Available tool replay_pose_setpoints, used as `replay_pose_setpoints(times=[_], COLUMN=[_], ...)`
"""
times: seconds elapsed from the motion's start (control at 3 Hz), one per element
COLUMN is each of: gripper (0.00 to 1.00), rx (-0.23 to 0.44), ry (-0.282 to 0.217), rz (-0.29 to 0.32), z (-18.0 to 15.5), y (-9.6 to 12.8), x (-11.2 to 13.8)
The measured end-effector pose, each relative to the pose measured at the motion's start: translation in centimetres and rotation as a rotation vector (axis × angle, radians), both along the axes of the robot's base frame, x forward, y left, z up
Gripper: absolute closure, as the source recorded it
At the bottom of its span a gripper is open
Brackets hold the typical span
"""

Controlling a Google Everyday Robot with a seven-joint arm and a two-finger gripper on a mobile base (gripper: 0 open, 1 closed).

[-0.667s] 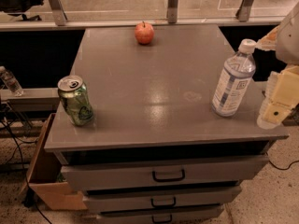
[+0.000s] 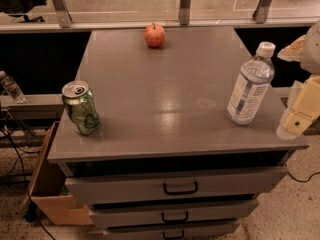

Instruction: Move blue plastic bottle near apple

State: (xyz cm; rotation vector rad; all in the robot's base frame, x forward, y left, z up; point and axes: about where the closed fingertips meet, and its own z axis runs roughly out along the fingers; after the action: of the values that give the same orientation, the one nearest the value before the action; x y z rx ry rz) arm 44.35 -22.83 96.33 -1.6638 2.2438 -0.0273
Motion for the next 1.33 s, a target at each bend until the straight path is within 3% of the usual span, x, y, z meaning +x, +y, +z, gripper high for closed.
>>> replay_pose_setpoints(times=[0.67, 1.33], gripper=[0.00, 0.00], rx=[0.143, 0.420], ry=[-0.048, -0.121], rz=[-0.081, -0.088], z=[-2.0, -3.7], y=[-2.9, -1.7], x=[1.9, 3.9])
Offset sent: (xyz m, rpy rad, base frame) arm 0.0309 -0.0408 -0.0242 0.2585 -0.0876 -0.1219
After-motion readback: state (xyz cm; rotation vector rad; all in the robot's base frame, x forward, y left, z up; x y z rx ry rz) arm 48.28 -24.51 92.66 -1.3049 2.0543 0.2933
